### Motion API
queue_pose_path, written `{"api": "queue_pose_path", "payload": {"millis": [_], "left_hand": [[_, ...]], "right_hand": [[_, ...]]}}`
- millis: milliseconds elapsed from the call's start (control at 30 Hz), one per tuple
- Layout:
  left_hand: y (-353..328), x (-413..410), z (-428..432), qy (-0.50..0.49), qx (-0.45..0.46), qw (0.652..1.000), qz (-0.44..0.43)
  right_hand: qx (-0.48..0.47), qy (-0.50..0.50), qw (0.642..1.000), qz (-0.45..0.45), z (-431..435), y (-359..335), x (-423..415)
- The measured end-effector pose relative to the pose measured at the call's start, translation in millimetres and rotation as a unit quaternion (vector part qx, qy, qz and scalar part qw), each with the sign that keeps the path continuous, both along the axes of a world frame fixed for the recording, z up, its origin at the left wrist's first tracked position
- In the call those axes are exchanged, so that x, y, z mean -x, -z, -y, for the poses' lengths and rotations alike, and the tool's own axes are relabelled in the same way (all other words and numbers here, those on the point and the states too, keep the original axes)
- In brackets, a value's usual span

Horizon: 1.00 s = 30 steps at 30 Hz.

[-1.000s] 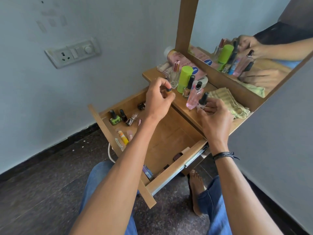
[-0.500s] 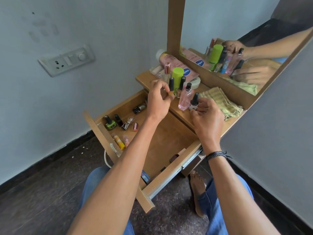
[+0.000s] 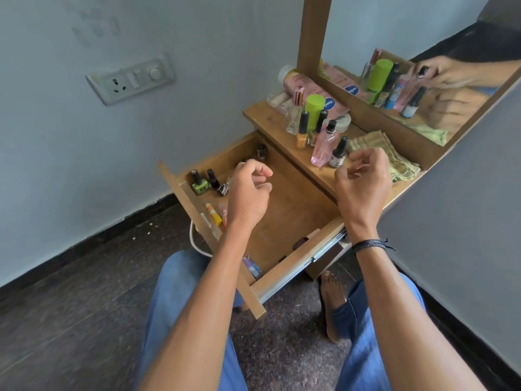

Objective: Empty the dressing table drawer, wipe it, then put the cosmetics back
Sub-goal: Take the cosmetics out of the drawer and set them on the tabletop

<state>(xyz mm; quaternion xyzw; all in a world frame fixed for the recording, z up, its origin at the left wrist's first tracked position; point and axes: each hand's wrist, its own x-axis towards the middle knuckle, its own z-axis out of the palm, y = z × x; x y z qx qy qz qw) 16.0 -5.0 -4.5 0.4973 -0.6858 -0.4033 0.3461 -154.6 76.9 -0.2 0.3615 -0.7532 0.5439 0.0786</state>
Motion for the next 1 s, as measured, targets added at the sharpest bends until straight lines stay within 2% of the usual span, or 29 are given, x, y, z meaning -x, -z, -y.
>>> {"api": "queue_pose_path", "payload": {"millis": [100, 167, 200, 267, 333, 400, 467, 567, 633, 833, 1000], "left_hand": [[5, -31, 5, 0.021, 0.008, 0.989, 0.147], [10, -43, 9, 0.039, 0.006, 0.974, 0.224], [13, -46, 9, 0.050, 0.005, 0.964, 0.261], [14, -44, 6, 0.079, 0.004, 0.945, 0.317], [13, -36, 1, 0.113, -0.005, 0.934, 0.339], [10, -28, -7, 0.160, -0.036, 0.920, 0.356], [9, -20, -16, 0.222, -0.079, 0.888, 0.395], [8, -12, -30, 0.300, -0.106, 0.826, 0.466], [7, -10, -34, 0.321, -0.104, 0.807, 0.485], [7, -8, -31, 0.328, -0.121, 0.808, 0.475], [10, -5, -30, 0.336, -0.132, 0.811, 0.460]], "right_hand": [[0.015, -0.077, 0.995, -0.067, -19, 5, -17], [-0.055, -0.176, 0.979, -0.089, -32, 6, -34], [-0.122, -0.221, 0.963, -0.093, -34, 7, -41], [-0.316, -0.269, 0.901, -0.124, -28, 7, -48], [-0.503, -0.280, 0.804, -0.150, -16, 4, -53], [-0.606, -0.274, 0.731, -0.150, -7, -1, -59], [-0.641, -0.260, 0.701, -0.171, 0, -2, -64], [-0.657, -0.250, 0.683, -0.197, 6, -3, -67], [-0.658, -0.250, 0.683, -0.194, 7, -2, -66], [-0.644, -0.263, 0.699, -0.166, 2, 1, -65], [-0.607, -0.263, 0.740, -0.118, 0, -3, -63]]}}
